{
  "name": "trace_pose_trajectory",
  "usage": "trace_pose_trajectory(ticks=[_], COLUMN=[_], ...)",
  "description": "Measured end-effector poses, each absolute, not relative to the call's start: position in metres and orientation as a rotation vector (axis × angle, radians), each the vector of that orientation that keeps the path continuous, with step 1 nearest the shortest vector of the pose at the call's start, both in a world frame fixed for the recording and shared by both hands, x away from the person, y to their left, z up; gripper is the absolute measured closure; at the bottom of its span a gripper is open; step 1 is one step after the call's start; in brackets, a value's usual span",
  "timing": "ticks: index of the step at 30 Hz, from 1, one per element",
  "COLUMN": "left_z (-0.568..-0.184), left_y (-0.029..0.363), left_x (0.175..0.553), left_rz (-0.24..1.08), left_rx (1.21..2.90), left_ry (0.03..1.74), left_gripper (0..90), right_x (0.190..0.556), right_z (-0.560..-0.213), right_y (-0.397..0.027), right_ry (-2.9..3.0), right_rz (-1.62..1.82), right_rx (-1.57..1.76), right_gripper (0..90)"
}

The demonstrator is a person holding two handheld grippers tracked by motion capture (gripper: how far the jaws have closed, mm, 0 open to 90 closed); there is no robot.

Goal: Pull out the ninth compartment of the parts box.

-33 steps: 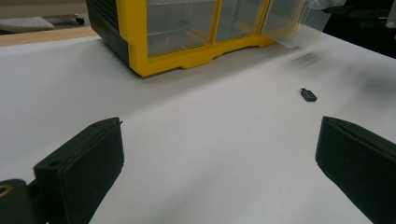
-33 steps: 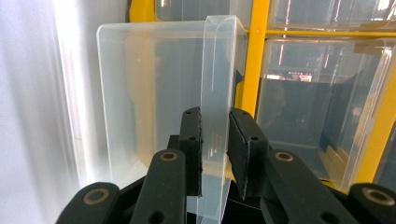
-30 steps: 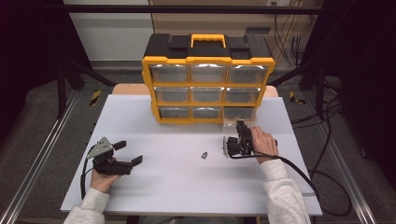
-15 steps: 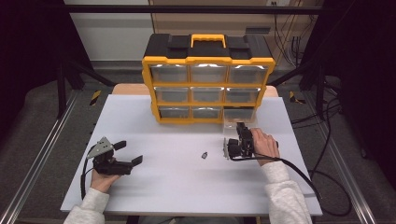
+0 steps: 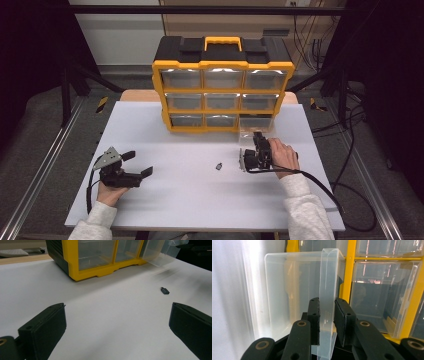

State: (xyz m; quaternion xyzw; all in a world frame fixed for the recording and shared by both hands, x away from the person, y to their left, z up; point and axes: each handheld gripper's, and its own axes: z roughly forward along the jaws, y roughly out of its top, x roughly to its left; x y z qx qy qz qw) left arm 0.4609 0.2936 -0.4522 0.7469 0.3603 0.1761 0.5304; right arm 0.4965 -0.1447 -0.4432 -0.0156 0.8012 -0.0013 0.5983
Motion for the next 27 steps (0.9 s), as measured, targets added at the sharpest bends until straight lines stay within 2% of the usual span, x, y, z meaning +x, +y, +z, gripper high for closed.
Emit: trace_pose_trajectory(ticks=[10,17,27], left_z=[-0.452,-0.452,-0.452], left_y=[0.294,0.294,0.293], left_x=[0.461,0.461,0.461], left_rz=[0.42,0.42,0.419], left_rx=[1.782,1.783,1.782], left_ry=[0.859,0.859,0.858], left_gripper=[0.7,0.7,0.7], right_x=[0.497,0.495,0.491], right_z=[-0.44,-0.432,-0.424], right_y=[-0.145,-0.144,-0.142], right_ry=[1.874,1.914,1.944], right_rz=[0.045,0.174,0.358], right_rx=[-0.001,0.089,0.192], right_gripper=[65.7,46.2,29.7])
